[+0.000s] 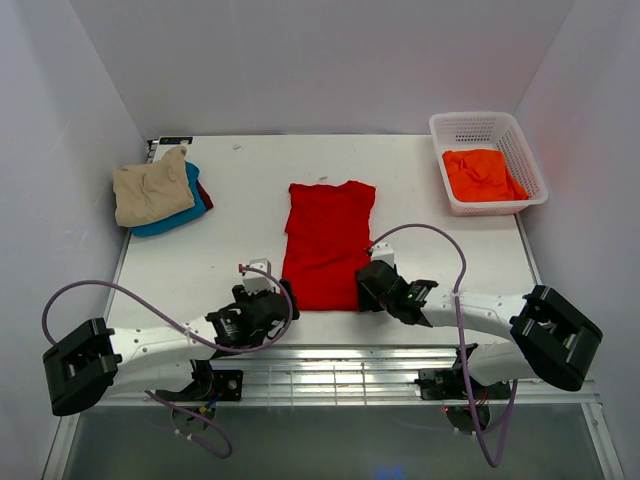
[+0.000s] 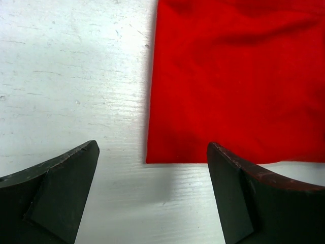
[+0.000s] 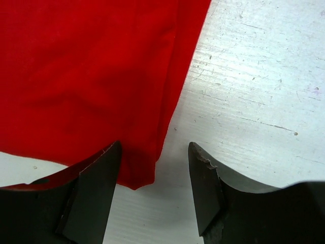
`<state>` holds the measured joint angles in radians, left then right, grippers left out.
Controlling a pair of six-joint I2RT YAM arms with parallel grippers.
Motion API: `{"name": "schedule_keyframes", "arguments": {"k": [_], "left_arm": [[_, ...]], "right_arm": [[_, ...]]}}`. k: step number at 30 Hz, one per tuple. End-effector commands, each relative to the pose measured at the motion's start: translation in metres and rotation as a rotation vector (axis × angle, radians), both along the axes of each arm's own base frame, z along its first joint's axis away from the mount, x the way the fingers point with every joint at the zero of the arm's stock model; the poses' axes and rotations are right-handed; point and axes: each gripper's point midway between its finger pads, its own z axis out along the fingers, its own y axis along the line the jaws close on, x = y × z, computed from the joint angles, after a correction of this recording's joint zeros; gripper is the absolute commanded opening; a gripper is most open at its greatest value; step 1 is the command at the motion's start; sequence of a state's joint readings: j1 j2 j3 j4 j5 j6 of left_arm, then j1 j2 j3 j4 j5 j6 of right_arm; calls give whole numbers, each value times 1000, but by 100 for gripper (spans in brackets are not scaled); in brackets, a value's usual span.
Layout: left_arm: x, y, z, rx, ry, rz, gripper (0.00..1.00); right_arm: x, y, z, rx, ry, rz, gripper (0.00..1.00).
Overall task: Fold and stack the t-shirts
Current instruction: Grab one side of the 2/3 rectangular tshirt with both arms
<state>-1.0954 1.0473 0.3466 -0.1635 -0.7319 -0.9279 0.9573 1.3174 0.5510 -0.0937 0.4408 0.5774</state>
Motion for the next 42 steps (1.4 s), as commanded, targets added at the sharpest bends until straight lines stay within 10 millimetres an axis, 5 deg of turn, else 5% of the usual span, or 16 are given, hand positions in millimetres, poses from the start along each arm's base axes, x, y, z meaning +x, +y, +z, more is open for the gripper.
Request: {"name": "schedule_keyframes", "arguments": {"k": [1, 15, 22, 25, 26, 34, 36, 42], "left_arm": [[2, -11, 0, -49, -23, -55, 98], [8, -22, -20, -135, 23, -116, 98], [1, -30, -31, -138, 84, -140, 86], [-3, -28, -39, -122, 125, -133, 74], [-3, -24, -42, -109, 133, -116, 62], [-13, -1, -58, 3, 218, -53, 13], [-17, 2, -61, 8, 233, -56, 0], [-42, 0, -70, 16, 289, -97, 0]], "right_arm": [[0, 11, 7, 68, -17, -2, 61], [-12, 14, -12, 71, 42, 18, 59], [-16, 19, -15, 65, 51, 28, 54], [-16, 20, -14, 66, 50, 28, 46], [-17, 21, -14, 66, 48, 32, 43], [-20, 18, -16, 34, 55, 23, 9], [-22, 17, -18, 29, 60, 22, 8], [-46, 15, -24, -21, 82, 43, 8]]}}
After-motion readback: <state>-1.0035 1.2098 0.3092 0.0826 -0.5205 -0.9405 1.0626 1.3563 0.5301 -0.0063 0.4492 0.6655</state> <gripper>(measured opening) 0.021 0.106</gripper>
